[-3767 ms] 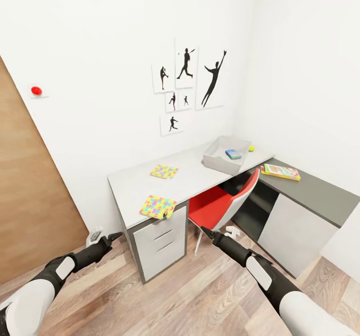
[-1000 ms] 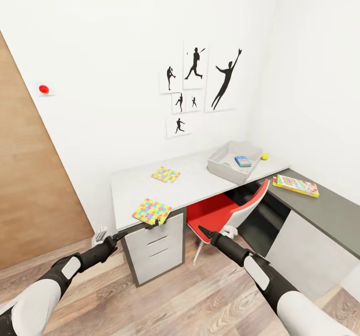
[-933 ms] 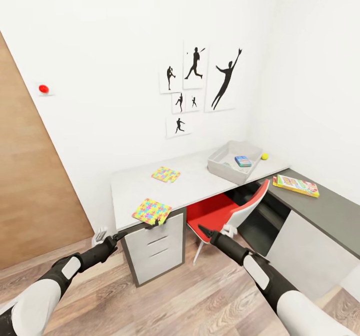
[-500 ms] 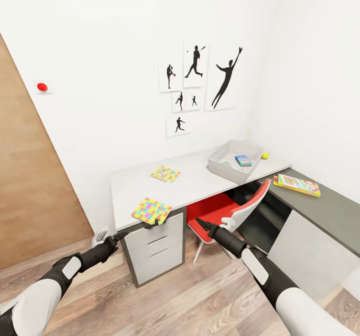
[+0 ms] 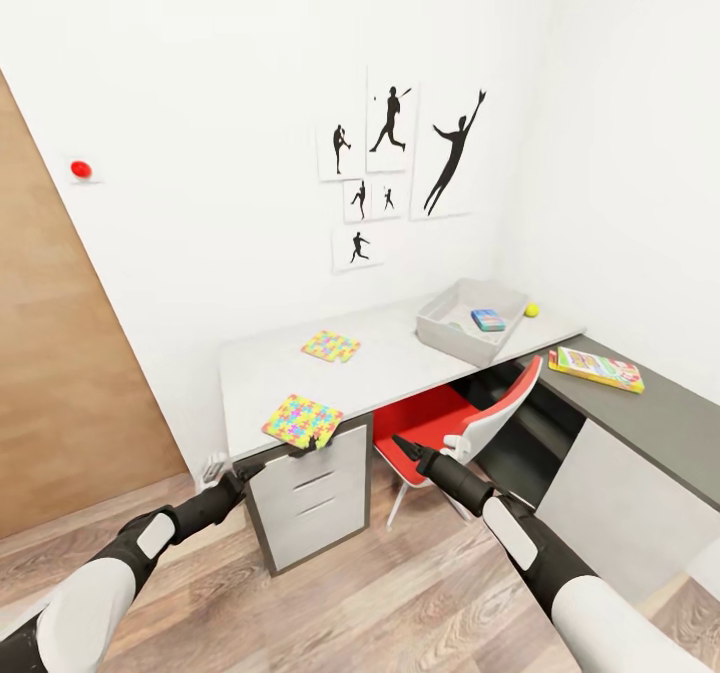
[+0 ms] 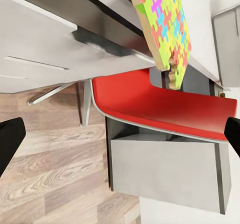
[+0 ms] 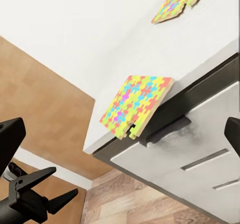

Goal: Put all the toys in the child's room - the three board games (two on the bed and one on the table), the two jigsaw puzzles on the table, and the tennis ball on the table - inside the toy box on the table in the child's room.

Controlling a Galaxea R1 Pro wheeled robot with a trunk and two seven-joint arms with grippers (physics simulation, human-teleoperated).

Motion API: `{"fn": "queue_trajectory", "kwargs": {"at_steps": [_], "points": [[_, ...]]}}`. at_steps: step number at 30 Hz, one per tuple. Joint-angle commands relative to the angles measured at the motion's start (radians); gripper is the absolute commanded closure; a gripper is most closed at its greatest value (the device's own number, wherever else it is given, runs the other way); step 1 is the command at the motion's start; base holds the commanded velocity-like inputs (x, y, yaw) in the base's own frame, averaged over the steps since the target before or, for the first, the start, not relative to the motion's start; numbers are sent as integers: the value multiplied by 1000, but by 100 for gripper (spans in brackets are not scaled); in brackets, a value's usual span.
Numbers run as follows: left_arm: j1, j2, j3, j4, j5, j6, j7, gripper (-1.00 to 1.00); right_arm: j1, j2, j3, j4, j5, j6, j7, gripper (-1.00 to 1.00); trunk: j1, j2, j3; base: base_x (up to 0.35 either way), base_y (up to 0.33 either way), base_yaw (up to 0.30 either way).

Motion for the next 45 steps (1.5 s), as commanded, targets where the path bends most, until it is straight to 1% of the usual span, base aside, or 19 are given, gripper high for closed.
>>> {"fn": "queue_trajectory", "kwargs": {"at_steps": [1, 14, 23, 27, 28, 33, 38, 40, 41, 45], "points": [[-1, -1, 2, 0, 6, 9, -1, -100, -1, -1, 3, -1, -11, 7, 1, -100, 4, -9, -5, 0, 0, 0], [-1, -4, 1, 0, 7, 8, -8, -100, -1, 0, 3, -2, -16, 14, 0, -100, 54, -100, -45, 0, 0, 0], [-1, -4, 3, 2, 10, 8, -19, -100, -1, 0, 2, -3, -17, 23, 1, -100, 54, -100, -45, 0, 0, 0], [-1, -3, 16, 3, 19, 8, -19, -100, -1, -1, 2, -3, -17, 42, 2, -100, 54, -100, -45, 0, 0, 0], [-1, -3, 24, 3, 26, 9, -20, -100, -1, -1, 1, -3, -16, 48, 4, -100, 58, -107, -49, 0, 0, 0], [-1, -3, 40, 3, 41, 15, -21, -100, -2, -4, 1, -3, -17, 59, 7, -100, 77, -142, -64, 0, 0, 0], [-1, -1, 45, 3, 50, 21, -22, -100, -2, -9, 1, -3, -18, 67, 11, -100, 96, -177, -80, 0, 0, 0], [-1, -1, 46, 3, 53, 26, -22, -100, -2, -11, -1, -9, -19, 92, 12, -100, 104, -191, -86, 0, 0, 0], [-1, 0, 46, 3, 54, 28, -23, -100, -1, -11, -2, -23, -21, 122, 12, -100, 108, -198, -89, 0, 0, 0], [-1, 0, 46, 3, 54, 31, -23, -100, -2, -9, -1, -79, -25, 194, 13, -100, 123, -226, -102, 0, 0, 0]]}}
